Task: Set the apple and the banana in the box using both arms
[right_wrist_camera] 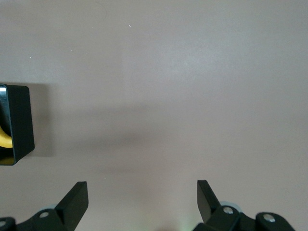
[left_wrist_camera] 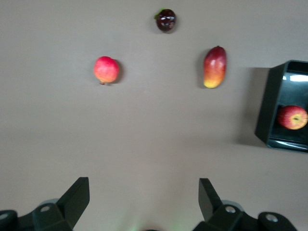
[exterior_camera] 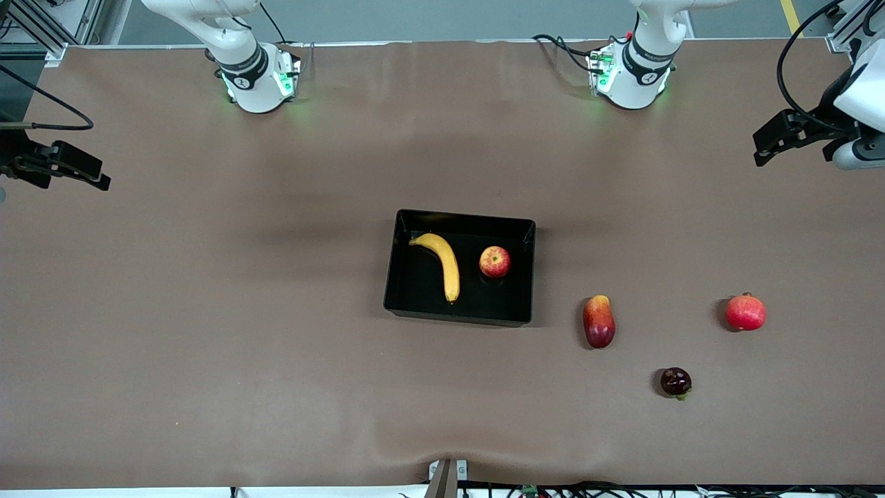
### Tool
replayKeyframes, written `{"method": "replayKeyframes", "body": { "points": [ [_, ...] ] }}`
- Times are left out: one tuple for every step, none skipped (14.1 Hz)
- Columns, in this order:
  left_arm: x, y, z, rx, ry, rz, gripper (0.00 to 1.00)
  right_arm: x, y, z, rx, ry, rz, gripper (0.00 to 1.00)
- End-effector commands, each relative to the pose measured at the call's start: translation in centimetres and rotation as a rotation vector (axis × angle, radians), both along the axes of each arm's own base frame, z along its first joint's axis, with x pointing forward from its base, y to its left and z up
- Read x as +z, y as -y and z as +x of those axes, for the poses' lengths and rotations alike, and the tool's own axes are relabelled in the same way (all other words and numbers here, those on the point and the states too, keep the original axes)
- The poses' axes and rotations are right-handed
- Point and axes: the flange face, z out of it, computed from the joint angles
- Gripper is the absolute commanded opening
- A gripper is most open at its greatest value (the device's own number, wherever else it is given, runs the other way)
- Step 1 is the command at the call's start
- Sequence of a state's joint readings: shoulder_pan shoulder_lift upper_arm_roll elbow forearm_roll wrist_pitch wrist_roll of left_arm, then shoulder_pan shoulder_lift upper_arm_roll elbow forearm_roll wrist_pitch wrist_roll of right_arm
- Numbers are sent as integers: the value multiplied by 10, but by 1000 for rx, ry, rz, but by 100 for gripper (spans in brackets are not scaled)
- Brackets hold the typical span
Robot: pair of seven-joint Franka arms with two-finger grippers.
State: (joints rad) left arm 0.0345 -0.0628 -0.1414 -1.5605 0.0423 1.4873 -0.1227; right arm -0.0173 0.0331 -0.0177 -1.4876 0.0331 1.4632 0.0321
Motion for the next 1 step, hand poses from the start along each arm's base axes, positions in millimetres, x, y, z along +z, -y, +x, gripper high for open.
{"method": "replayKeyframes", "body": {
  "points": [
    [6, 1, -8, -11, -18, -26, 100, 2, -1, 2, 7, 5, 16, 100]
  ]
}}
